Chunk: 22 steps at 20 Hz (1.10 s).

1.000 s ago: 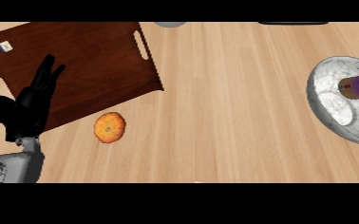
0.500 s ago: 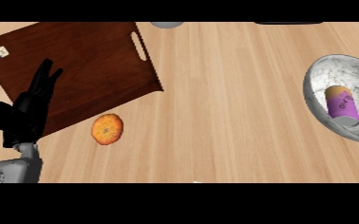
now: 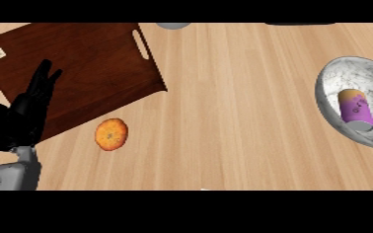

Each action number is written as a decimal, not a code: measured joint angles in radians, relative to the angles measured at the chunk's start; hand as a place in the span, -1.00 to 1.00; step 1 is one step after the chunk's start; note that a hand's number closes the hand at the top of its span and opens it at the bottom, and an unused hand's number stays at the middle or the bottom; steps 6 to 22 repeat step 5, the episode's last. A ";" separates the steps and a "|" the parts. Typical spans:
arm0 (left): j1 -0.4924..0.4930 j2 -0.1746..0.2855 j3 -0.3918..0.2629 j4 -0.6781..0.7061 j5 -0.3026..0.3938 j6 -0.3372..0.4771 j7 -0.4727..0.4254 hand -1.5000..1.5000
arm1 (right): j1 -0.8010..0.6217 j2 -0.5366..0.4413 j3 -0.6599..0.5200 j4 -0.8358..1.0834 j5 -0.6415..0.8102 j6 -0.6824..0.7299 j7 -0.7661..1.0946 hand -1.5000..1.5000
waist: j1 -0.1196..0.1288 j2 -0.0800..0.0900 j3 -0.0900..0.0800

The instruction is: Pick the can from the placemat and place it in the bowl

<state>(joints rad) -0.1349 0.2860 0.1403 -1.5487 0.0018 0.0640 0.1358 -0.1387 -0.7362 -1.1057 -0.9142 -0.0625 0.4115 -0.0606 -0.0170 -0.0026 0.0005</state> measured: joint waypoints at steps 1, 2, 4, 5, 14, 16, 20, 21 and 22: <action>0.006 0.006 0.006 0.001 0.005 -0.009 -0.007 0.00 | 0.025 -0.007 -0.018 0.013 -0.024 0.037 -0.013 -1.00 | 0.001 0.000 0.000; 0.005 0.005 0.004 -0.013 0.005 -0.009 0.006 0.00 | 0.048 -0.022 -0.034 0.038 -0.042 0.068 -0.037 -1.00 | 0.003 0.000 0.000; -0.009 0.009 0.008 -0.018 0.006 -0.015 0.024 0.00 | 0.080 -0.019 -0.047 0.037 -0.076 0.101 -0.057 -1.00 | 0.005 0.001 0.000; -0.010 -0.001 0.002 -0.016 0.000 -0.011 0.024 0.00 | 0.087 -0.029 -0.052 0.053 -0.092 0.117 -0.067 -1.00 | 0.007 0.001 0.000; -0.010 -0.001 0.002 -0.016 0.000 -0.011 0.024 0.00 | 0.087 -0.029 -0.052 0.053 -0.092 0.117 -0.067 -1.00 | 0.007 0.001 0.000; -0.010 -0.001 0.002 -0.016 0.000 -0.011 0.024 0.00 | 0.087 -0.029 -0.052 0.053 -0.092 0.117 -0.067 -1.00 | 0.007 0.001 0.000; -0.010 -0.001 0.002 -0.016 0.000 -0.011 0.024 0.00 | 0.087 -0.029 -0.052 0.053 -0.092 0.117 -0.067 -1.00 | 0.007 0.001 0.000; -0.010 -0.001 0.002 -0.016 0.000 -0.011 0.024 0.00 | 0.087 -0.029 -0.052 0.053 -0.092 0.117 -0.067 -1.00 | 0.007 0.001 0.000; -0.010 -0.001 0.002 -0.016 0.000 -0.011 0.024 0.00 | 0.087 -0.029 -0.052 0.053 -0.092 0.117 -0.067 -1.00 | 0.007 0.001 0.000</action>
